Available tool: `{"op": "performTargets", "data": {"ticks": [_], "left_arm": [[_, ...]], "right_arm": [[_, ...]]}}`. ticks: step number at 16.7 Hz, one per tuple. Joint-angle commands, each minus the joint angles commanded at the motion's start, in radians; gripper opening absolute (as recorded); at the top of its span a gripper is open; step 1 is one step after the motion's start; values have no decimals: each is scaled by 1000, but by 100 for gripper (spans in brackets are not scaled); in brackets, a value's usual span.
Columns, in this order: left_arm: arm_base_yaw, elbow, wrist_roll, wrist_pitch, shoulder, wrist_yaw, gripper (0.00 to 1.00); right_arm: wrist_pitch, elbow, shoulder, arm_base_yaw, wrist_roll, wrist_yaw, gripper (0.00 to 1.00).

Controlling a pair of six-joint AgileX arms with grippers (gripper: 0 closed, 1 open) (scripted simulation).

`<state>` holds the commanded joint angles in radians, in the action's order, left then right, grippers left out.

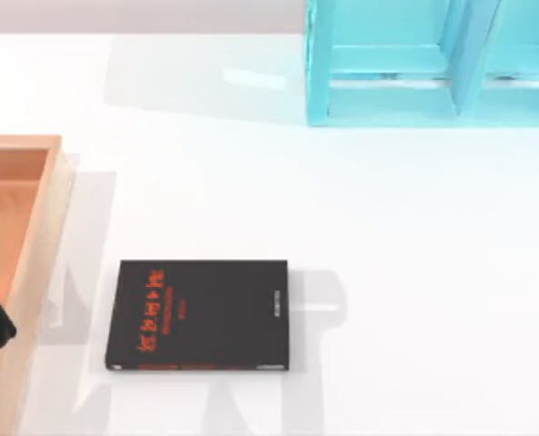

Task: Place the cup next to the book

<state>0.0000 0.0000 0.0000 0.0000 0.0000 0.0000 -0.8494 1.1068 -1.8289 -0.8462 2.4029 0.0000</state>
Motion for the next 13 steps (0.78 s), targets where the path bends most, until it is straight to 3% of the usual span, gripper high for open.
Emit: {"op": "performTargets", "data": {"ticks": [2,3,13], "left_arm": [[0,0,0,0,0,0,100],[0,0,0,0,0,0,100],[0,0,0,0,0,0,100]], "right_arm": [[0,0,0,0,0,0,2],[0,0,0,0,0,0,0],[-17,11,5,2,2,0,0]]}}
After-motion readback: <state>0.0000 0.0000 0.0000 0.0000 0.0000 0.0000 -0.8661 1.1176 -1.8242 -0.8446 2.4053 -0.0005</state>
